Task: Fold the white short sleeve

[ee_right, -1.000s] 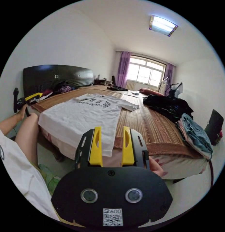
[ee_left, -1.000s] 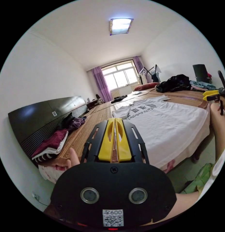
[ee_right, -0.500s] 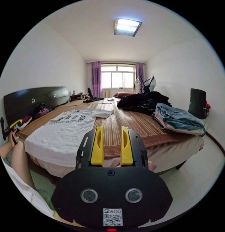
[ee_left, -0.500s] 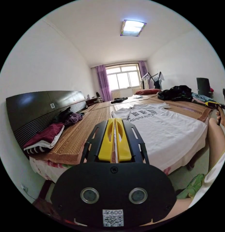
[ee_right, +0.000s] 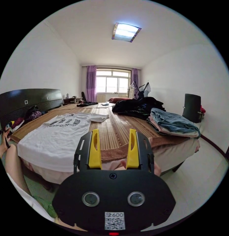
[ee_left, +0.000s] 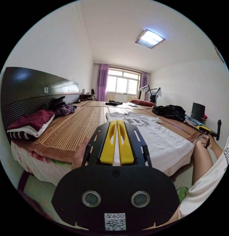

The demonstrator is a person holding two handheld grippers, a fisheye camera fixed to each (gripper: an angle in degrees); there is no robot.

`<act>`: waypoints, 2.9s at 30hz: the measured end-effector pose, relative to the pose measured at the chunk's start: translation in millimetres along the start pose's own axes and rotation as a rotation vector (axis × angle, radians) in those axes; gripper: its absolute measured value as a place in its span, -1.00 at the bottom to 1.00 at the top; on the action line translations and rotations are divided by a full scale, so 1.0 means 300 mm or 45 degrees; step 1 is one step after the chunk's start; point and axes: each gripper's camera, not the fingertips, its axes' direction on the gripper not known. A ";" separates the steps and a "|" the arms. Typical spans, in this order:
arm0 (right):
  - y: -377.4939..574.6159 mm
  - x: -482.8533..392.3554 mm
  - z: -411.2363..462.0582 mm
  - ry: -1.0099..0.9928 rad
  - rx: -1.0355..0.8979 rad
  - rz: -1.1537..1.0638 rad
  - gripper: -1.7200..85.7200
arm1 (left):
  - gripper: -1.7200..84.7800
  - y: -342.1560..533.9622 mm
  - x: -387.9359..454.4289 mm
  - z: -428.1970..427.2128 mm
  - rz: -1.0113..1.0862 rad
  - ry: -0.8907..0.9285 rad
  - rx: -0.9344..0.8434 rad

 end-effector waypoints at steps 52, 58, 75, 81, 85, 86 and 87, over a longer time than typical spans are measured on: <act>-1.636 -0.198 1.625 -0.524 -0.581 0.266 -0.69 | -0.94 0.566 0.054 0.524 0.263 -0.242 -0.115; -1.811 -0.208 2.230 -0.411 -0.774 0.314 -0.71 | -0.94 0.639 0.122 0.695 0.421 -0.296 -0.193; -2.082 0.030 2.723 -0.523 -0.853 0.450 -0.95 | -0.94 0.786 0.105 0.989 0.597 -0.409 -0.438; -2.044 0.010 2.823 -0.924 -1.093 0.450 -0.81 | -0.94 0.800 0.054 0.990 0.624 -0.410 -0.450; -2.027 -0.005 2.857 -0.927 -1.077 0.465 -0.81 | -0.94 0.770 -0.055 0.926 0.507 -0.388 -0.389; -2.022 -0.001 2.875 -0.944 -1.073 0.487 -0.82 | -0.94 0.766 -0.075 0.915 0.501 -0.385 -0.385; -2.019 0.000 2.886 -0.958 -1.074 0.497 -0.82 | -0.94 0.765 -0.083 0.912 0.504 -0.384 -0.386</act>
